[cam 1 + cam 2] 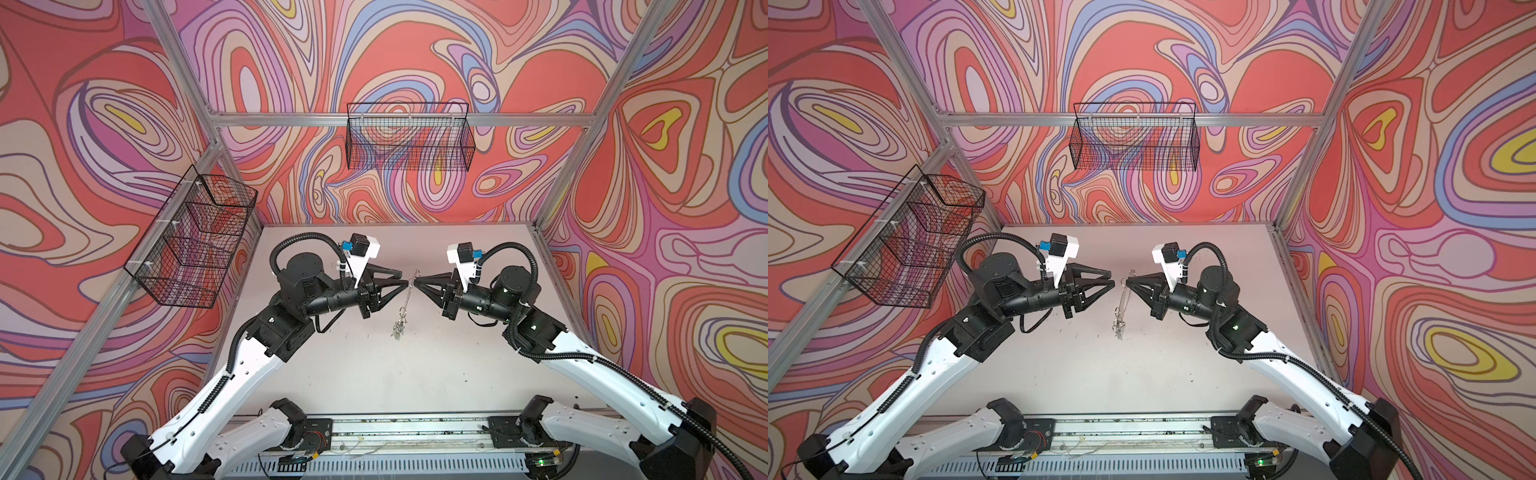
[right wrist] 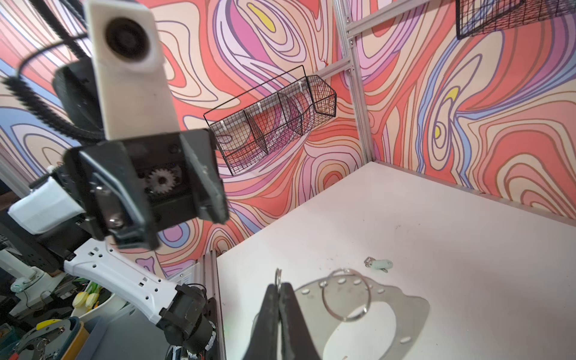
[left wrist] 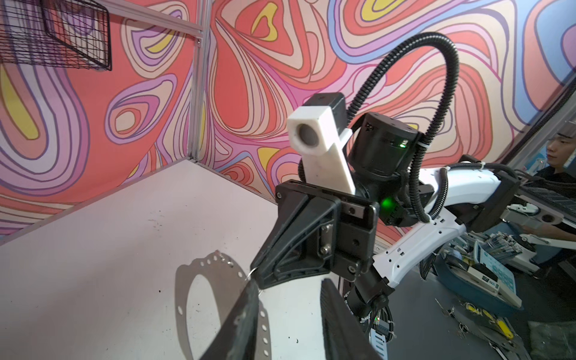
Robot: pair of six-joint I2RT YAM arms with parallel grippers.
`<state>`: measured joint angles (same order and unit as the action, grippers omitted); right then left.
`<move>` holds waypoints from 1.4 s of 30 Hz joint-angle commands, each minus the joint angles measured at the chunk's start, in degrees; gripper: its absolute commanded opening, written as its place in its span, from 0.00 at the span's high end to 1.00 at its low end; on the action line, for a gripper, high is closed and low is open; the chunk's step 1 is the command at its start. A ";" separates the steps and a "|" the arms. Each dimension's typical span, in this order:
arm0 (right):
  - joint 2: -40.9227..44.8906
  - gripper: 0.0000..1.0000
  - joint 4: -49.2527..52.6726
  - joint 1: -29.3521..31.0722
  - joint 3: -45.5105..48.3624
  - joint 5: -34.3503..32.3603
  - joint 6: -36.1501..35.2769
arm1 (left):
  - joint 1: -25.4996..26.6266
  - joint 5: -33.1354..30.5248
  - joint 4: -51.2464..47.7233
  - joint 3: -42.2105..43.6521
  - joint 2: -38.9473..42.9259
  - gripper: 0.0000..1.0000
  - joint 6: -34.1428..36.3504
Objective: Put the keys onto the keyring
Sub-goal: 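Open the right gripper and draw it back while the left gripper holds the plate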
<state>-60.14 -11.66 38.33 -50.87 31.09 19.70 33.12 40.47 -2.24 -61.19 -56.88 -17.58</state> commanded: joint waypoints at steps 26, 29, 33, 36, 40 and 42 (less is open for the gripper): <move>-5.60 1.00 -20.44 -1.32 -3.84 12.06 6.77 | -6.18 19.01 29.46 5.55 -4.21 0.69 -23.20; -5.35 1.00 -21.63 -1.96 -3.66 12.28 7.75 | -6.19 19.59 29.39 5.64 -4.25 0.71 -23.10; -5.30 1.00 -22.72 -2.59 -3.18 12.41 8.74 | -6.21 21.78 33.79 6.52 -5.02 0.77 -26.06; -5.43 1.00 -23.11 -2.90 -3.01 12.59 9.25 | -6.19 22.80 36.05 6.78 -5.55 0.81 -27.52; -5.65 1.00 -23.38 -3.05 -2.90 12.84 9.41 | -6.20 23.93 39.88 6.87 -6.41 0.81 -30.16; -5.86 1.00 -23.50 -3.08 -2.92 13.25 9.65 | -6.18 24.21 41.81 6.87 -6.95 0.82 -31.26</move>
<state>-65.91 -32.45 35.66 -53.39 44.23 28.40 27.05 61.95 32.84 -54.72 -63.61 -45.65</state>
